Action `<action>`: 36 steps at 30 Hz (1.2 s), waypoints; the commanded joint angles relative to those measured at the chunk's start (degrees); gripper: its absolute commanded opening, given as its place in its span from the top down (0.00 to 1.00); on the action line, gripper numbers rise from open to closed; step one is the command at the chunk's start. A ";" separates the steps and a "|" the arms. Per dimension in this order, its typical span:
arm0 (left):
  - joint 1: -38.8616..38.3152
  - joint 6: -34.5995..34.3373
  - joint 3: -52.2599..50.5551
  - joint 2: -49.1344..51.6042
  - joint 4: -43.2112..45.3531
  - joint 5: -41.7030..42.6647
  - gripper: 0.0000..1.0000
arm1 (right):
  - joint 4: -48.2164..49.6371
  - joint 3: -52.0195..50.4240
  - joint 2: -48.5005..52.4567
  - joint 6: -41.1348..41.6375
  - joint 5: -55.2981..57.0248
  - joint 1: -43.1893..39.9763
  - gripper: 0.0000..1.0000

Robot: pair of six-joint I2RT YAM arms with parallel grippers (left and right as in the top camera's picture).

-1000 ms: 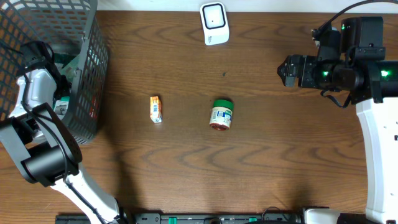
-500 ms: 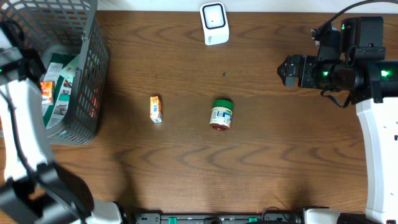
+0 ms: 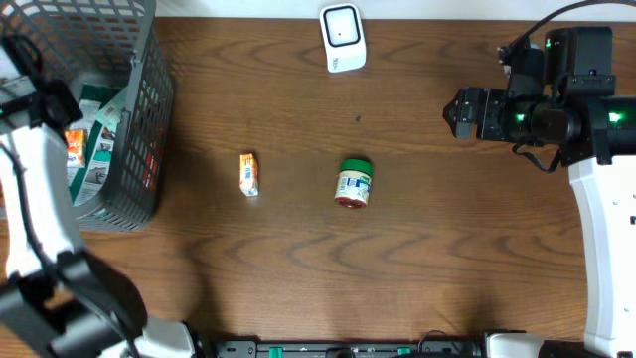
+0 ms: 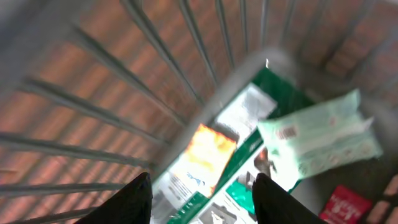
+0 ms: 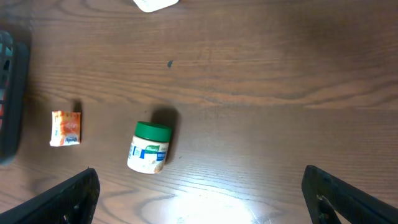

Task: Scan the item barcode
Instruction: 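Lower the left gripper into the basket and grasp another orange tissue pack, then lift the second tissue pack out of the basket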

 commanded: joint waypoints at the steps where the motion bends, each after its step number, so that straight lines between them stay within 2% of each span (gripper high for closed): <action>1: 0.17 1.81 -1.16 6.32 -0.85 1.03 0.47 | -0.02 1.07 0.26 -0.83 -0.48 0.04 0.01; 10: 0.17 7.10 -1.14 16.87 -0.55 0.98 0.49 | -0.02 1.07 0.26 -0.83 -0.48 0.04 0.01; 19: 0.31 7.89 -1.16 17.68 0.50 -3.98 0.49 | -0.02 1.07 0.26 -0.83 -0.48 0.04 0.01; 32: 0.74 8.55 -1.36 22.86 2.08 -5.70 0.48 | -0.02 1.07 0.26 -0.85 -0.48 0.04 0.01; 33: 0.72 8.57 -1.36 22.86 2.60 -6.03 0.54 | -0.02 1.07 0.26 -0.83 -0.48 0.04 0.01; 34: 0.72 8.55 -1.22 22.62 2.91 -6.21 0.72 | -0.02 1.07 0.26 -0.83 -0.48 0.04 0.01; 36: 0.72 8.52 -0.57 21.99 2.91 -6.19 0.90 | -0.02 1.07 0.26 -0.83 -0.48 0.04 0.01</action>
